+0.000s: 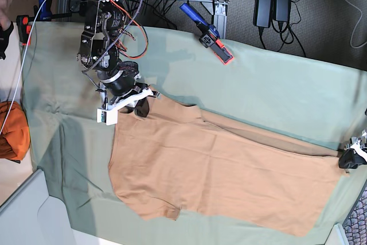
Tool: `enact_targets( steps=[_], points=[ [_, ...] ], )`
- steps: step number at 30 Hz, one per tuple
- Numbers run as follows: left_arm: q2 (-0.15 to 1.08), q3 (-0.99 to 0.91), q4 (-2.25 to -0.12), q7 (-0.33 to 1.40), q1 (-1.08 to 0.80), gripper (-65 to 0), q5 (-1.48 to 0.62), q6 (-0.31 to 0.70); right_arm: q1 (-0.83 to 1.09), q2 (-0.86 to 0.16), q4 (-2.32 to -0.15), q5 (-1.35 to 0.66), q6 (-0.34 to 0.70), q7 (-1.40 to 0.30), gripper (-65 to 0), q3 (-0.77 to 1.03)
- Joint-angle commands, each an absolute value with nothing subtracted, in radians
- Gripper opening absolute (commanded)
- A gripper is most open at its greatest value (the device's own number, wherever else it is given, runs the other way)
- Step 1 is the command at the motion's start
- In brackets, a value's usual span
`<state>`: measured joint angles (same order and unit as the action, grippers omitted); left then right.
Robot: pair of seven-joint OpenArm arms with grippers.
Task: Fold the T-shirt properly
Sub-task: 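Lift and pull the shirt taut between both grippers, then open the right gripper and move it along the shoulder edge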
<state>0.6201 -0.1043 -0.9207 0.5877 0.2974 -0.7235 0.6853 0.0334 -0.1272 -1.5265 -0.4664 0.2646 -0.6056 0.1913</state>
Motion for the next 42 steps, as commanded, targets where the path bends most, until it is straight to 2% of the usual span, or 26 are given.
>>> enact_targets(
  steps=[1,5,6,7,9,11,13,30,32,35,39,42],
  points=[
    [0.643,-0.112,-0.933,0.577,0.321,-39.6,-0.739,0.698,0.017,-0.135,-1.541,-0.470,0.318,-0.579,-65.0,0.196],
    [0.643,-0.112,-0.933,0.577,0.321,-39.4,-0.738,0.698,0.018,-0.135,-1.541,-0.469,0.318,-0.580,-65.0,0.196],
    [0.643,-0.112,-0.933,0.577,0.321,-37.3,-0.737,0.698,0.017,-0.135,-1.541,-0.468,0.318,-0.579,-65.0,0.196],
    [0.643,-0.112,-0.933,0.577,0.320,-32.9,-0.735,0.698,0.017,-0.135,-1.541,-0.468,0.318,-0.579,-62.0,0.196],
    [0.643,-0.112,-0.932,0.580,0.320,-25.1,-0.736,0.698,0.017,-0.135,-1.541,-0.468,0.318,-0.579,-44.4,0.196],
    [0.643,-0.112,-0.932,0.580,0.321,-23.5,-0.735,0.672,0.017,-0.135,-1.541,-0.467,0.318,-0.579,-29.8,0.196],
    [0.643,-0.112,-0.932,0.580,0.321,-23.5,-0.735,0.664,0.016,-0.135,-1.541,-0.467,0.318,-0.570,-23.6,0.196],
    [0.671,-0.112,-0.932,0.580,0.402,-23.5,-0.685,0.631,-0.075,-0.135,-1.542,-0.411,0.318,-0.572,-23.7,0.205],
    [0.671,-0.112,-0.932,0.587,0.397,-23.5,-0.673,0.603,-0.078,-0.135,-1.542,-0.399,0.316,-0.573,-23.6,0.219],
    [0.673,-0.113,-0.932,0.597,0.385,-23.5,-0.635,0.516,-0.077,-0.136,-1.542,-0.398,0.293,-0.609,-23.6,0.275],
    [0.688,-0.120,-0.932,0.644,0.376,-23.5,-0.657,0.509,-0.073,-0.136,-1.542,-0.416,0.284,-0.699,-23.6,0.424],
    [0.692,-0.147,-0.932,0.677,0.373,-23.5,-0.698,0.509,-0.051,-0.141,-1.542,-0.505,0.285,-0.756,-23.6,0.520]
  ],
)
